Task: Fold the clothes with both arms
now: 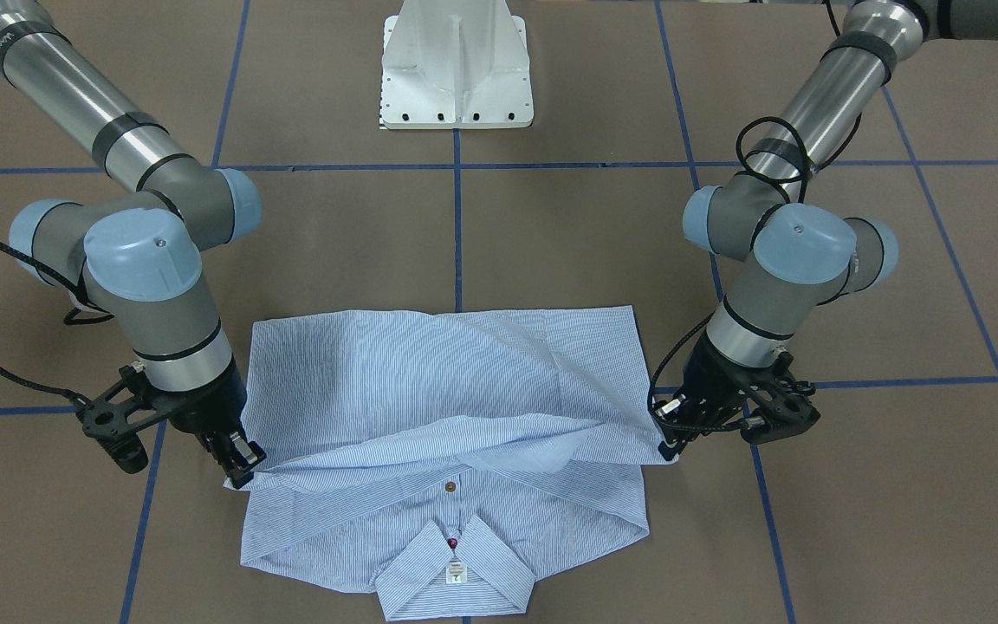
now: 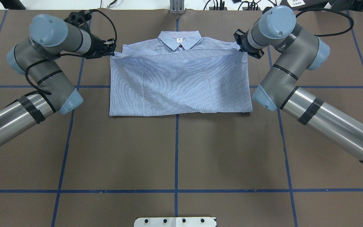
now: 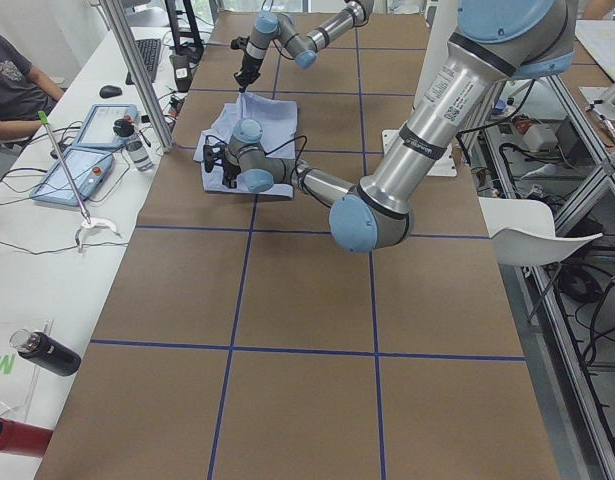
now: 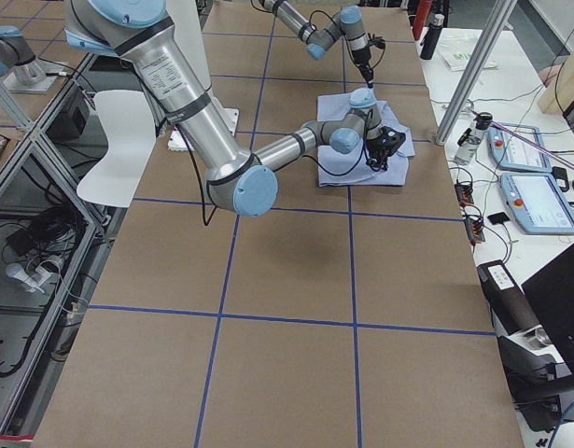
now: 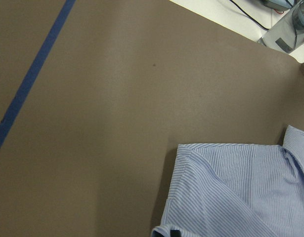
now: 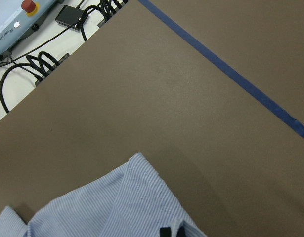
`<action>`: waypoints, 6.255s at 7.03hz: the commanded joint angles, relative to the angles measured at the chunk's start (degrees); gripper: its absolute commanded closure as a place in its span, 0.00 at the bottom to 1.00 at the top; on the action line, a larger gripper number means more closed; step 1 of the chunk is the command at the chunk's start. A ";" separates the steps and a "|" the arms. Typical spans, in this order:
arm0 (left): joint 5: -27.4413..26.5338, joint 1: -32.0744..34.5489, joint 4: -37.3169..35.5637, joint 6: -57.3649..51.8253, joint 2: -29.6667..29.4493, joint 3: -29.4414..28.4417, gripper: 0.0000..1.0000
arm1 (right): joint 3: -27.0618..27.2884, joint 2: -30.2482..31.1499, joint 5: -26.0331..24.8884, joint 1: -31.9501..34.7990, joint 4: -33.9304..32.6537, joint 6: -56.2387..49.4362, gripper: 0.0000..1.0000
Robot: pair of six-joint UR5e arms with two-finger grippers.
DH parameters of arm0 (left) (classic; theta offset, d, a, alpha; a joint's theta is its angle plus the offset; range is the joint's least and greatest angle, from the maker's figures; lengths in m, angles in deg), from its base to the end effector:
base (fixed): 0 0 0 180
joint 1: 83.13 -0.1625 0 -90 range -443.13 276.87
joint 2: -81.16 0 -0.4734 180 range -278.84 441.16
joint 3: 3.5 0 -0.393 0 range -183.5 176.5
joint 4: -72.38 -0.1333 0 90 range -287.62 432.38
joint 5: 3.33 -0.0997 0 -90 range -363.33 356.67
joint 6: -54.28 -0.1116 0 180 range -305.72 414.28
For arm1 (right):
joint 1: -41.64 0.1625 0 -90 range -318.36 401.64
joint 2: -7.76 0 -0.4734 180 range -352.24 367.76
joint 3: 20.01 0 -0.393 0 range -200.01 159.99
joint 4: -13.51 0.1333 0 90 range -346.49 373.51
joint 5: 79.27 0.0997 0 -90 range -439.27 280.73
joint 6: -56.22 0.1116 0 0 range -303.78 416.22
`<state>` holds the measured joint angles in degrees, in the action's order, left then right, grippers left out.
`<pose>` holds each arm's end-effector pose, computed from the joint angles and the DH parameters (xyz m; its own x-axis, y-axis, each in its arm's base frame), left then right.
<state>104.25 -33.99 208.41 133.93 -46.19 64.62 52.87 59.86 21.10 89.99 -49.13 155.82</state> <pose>0.4526 -0.6755 0.3971 0.4054 -0.2069 -0.8904 0.4823 0.8758 0.0161 -0.4514 -0.6779 0.3956 0.3296 0.6174 0.7143 -0.7108 0.6602 -0.2426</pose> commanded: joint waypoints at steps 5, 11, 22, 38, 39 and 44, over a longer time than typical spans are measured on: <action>-0.01 2.80 6.00 -0.02 -1.94 -7.48 0.50 | -7.93 -5.08 0.70 1.12 2.43 -0.29 0.19; 2.10 4.04 5.39 0.24 -2.73 -5.20 0.49 | 22.28 21.87 1.59 -8.61 6.74 0.86 0.18; 1.84 3.95 4.42 0.42 -2.21 -3.71 0.49 | 24.23 23.22 -0.62 -13.73 6.65 2.18 1.00; 0.35 -16.87 1.70 20.00 17.74 26.35 0.39 | 56.35 37.32 4.83 -25.71 -1.87 17.12 0.00; -0.96 -17.75 1.78 20.02 19.40 26.70 0.39 | 53.10 34.59 4.84 -24.81 -1.87 16.94 0.00; -1.41 -20.40 1.70 20.19 20.73 26.71 0.39 | 52.10 33.07 5.80 -23.57 -1.87 16.94 0.00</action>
<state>102.85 -53.99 210.11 154.08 -25.58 91.36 105.01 93.04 26.24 66.15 -51.00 172.77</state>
